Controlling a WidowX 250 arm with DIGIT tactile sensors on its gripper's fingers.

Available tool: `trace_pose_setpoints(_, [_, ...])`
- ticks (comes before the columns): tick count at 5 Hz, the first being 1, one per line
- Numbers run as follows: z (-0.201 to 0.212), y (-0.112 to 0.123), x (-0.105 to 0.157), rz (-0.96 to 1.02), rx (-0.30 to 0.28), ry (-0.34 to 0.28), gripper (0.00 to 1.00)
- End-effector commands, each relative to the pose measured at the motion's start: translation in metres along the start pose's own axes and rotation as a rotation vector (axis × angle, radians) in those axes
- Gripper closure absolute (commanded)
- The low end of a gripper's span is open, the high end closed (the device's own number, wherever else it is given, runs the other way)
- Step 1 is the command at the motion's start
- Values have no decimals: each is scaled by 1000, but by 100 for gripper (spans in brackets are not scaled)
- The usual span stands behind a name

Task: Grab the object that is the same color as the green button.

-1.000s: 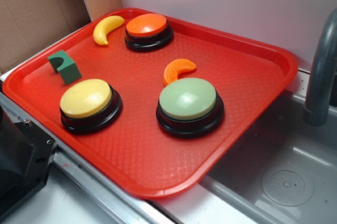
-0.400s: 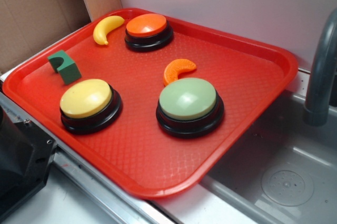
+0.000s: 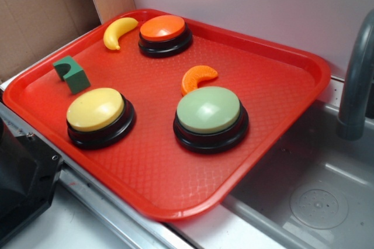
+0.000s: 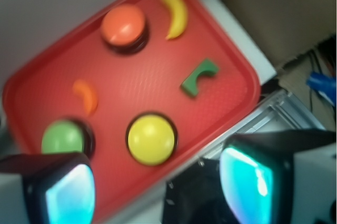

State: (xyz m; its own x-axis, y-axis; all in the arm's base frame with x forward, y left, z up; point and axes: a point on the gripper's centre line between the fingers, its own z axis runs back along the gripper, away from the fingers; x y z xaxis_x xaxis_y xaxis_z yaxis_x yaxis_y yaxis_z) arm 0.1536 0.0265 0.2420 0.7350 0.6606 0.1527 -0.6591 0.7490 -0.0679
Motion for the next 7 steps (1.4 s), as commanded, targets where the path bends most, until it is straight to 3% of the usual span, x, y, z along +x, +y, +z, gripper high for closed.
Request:
trace_pose_setpoints(1, [-73,9,33,325,216,-19,0])
trace_pose_setpoints(2, [-111,26,27,340,266,11,0])
trace_pose_setpoints(3, [-128,48,25,343,290,-9,0])
trace_pose_setpoints(4, [-144,63,29,308,259,-51,0])
trace_pose_setpoints(7, [-203,60,53,207,148,-36,0])
